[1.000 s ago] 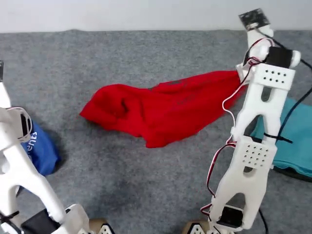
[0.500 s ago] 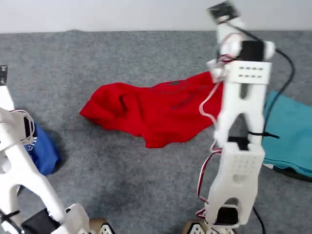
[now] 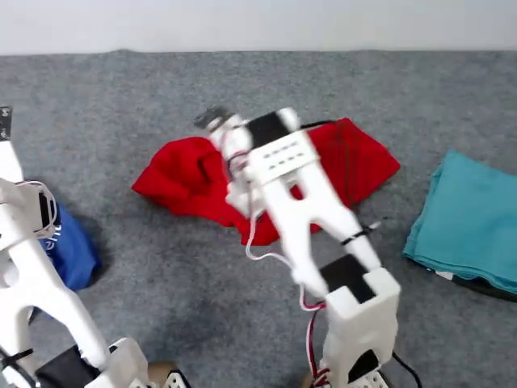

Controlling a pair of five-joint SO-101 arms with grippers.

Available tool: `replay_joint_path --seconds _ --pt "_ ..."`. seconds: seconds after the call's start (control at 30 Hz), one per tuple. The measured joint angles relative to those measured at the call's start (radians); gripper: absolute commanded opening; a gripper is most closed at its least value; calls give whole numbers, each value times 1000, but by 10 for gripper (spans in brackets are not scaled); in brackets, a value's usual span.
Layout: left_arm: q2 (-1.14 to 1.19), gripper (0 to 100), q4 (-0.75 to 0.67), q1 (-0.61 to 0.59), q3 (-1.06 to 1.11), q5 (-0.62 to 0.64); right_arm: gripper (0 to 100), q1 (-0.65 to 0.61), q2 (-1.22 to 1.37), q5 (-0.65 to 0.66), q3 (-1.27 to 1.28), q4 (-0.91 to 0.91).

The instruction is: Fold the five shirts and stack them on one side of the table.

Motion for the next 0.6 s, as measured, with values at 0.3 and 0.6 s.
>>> replay_joint_path --seconds 0.3,0.6 --pt "0 137 -2 0 0 0 253 -55 170 -51 0 0" --pt "0 137 -2 0 0 0 247 -60 311 -60 0 -17"
